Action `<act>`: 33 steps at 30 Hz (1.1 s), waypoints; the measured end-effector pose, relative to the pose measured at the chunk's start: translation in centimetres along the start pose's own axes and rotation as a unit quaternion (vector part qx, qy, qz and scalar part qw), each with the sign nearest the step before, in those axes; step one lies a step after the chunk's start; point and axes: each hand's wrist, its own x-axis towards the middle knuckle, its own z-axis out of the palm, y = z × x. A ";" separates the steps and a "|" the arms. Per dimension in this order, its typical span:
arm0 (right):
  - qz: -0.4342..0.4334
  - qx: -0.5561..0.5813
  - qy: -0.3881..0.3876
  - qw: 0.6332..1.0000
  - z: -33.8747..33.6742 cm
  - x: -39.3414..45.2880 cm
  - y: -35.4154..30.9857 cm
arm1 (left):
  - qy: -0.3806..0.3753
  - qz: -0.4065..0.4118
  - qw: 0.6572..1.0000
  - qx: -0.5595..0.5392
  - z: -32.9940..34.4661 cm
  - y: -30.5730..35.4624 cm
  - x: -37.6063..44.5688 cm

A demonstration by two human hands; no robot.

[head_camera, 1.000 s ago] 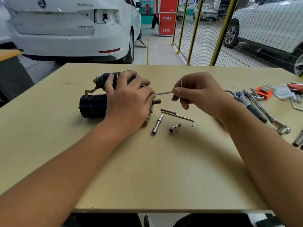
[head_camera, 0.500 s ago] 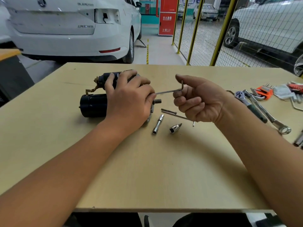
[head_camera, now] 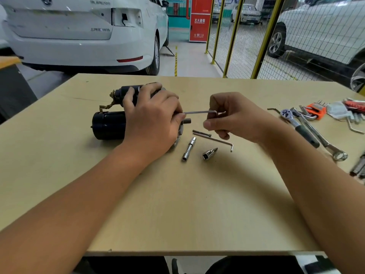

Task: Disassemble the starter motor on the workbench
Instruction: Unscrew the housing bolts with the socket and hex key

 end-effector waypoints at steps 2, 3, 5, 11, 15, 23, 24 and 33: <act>-0.019 -0.042 0.037 0.998 0.1 0.1 -0.3 | -0.001 -0.006 1.000 -0.001 0.0 0.1 0.1; -0.005 -0.030 0.038 0.999 0.0 0.1 -0.4 | -0.001 -0.008 1.000 0.002 0.0 0.1 0.1; 0.069 0.011 0.011 0.997 -0.3 0.0 -0.8 | 0.000 -0.007 1.000 0.007 0.1 0.0 0.1; 0.247 0.206 -0.045 0.946 0.2 0.3 -1.2 | 0.000 0.013 1.000 0.019 0.0 -0.2 0.1; 0.258 0.244 -0.062 0.933 0.7 0.3 -1.8 | 0.028 -0.044 0.999 0.011 -1.4 -1.9 0.9; 0.290 0.304 -0.046 0.906 1.1 0.4 -2.0 | -0.093 -0.268 0.939 -0.195 -4.2 -10.2 1.3; 0.291 0.312 -0.047 0.903 1.0 0.4 -2.0 | -0.115 -0.250 0.941 -0.198 -3.9 -10.3 1.1; 0.230 0.279 -0.036 0.931 0.8 0.4 -1.4 | -0.116 -0.181 0.957 -0.197 -3.3 -10.2 0.8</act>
